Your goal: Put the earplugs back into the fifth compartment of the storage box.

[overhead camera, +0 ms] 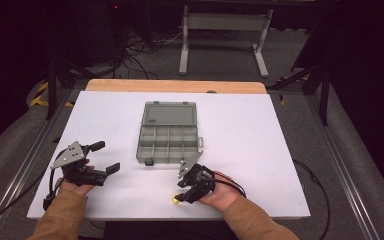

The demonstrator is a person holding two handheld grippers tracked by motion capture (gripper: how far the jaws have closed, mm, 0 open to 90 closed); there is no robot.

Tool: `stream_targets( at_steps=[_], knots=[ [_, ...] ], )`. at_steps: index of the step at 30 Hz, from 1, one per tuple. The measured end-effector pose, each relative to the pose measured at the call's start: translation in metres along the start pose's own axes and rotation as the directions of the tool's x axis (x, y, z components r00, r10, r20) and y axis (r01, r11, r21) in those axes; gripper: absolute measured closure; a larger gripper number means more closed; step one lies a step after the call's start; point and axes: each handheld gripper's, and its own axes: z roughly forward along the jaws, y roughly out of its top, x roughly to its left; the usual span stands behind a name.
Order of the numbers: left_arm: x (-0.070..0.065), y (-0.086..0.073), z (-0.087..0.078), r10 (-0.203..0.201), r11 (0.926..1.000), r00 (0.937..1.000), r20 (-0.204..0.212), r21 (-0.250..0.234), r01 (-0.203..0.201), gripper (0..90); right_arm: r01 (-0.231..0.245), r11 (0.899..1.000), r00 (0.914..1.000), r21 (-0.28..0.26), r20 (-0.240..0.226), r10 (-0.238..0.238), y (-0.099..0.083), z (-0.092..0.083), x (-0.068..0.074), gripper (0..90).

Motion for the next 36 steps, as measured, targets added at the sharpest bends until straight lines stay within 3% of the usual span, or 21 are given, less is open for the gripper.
stream_targets(
  at_steps=[17, 36],
  knots=[
    [0.000, 0.000, 0.001, -0.007, 1.0000, 1.0000, 0.004, -0.003, 0.007, 2.5, 0.020, 0.999, 0.9989, 0.047, -0.043, -0.018, -0.001, 0.005, 0.001, 77.9],
    [0.000, 0.000, 0.000, -0.006, 1.0000, 1.0000, 0.001, -0.001, 0.006, 2.8, 0.017, 1.000, 0.9994, 0.025, -0.031, -0.016, 0.005, -0.008, -0.002, 80.3]
  ],
)
